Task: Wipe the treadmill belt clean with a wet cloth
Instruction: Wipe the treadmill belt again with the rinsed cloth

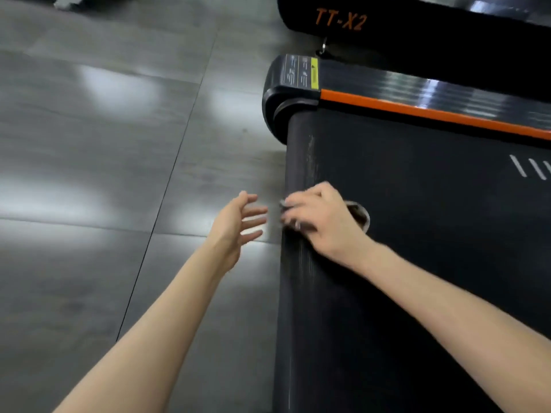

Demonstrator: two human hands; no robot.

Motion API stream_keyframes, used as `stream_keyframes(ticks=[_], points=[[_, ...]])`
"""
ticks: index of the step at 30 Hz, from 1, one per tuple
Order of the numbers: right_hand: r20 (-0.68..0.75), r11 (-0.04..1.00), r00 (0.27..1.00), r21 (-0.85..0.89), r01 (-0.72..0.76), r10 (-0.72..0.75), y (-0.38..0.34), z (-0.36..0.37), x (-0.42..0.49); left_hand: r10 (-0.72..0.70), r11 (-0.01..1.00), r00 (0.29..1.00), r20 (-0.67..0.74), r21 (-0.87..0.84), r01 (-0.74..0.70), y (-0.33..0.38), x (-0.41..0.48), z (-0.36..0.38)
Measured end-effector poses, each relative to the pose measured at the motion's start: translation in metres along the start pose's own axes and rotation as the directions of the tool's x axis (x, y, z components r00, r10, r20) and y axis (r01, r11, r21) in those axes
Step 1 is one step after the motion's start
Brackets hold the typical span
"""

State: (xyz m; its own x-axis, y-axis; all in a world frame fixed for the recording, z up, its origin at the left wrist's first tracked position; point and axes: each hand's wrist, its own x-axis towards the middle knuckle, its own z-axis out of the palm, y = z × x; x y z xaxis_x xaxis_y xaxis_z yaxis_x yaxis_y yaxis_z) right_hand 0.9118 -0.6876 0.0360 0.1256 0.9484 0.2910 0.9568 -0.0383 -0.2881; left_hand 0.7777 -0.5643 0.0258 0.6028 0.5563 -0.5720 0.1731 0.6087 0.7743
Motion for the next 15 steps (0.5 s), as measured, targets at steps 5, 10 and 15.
stream_keyframes(ticks=[5,10,15], points=[[0.224,0.953,0.932,0.166,0.253,-0.286,-0.081,-0.014,-0.087,-0.03,0.998,0.999,-0.035,0.049,0.032,-0.005,-0.028,-0.018],[0.298,0.994,0.95,-0.039,0.106,-0.09,-0.029,-0.02,-0.024,0.019,0.986,1.0,0.016,0.165,-0.022,0.002,-0.04,-0.017],[0.24,0.988,0.971,0.152,-0.035,-0.003,-0.067,-0.018,-0.082,0.0,0.963,0.998,0.062,0.267,-0.017,0.006,-0.046,0.001]])
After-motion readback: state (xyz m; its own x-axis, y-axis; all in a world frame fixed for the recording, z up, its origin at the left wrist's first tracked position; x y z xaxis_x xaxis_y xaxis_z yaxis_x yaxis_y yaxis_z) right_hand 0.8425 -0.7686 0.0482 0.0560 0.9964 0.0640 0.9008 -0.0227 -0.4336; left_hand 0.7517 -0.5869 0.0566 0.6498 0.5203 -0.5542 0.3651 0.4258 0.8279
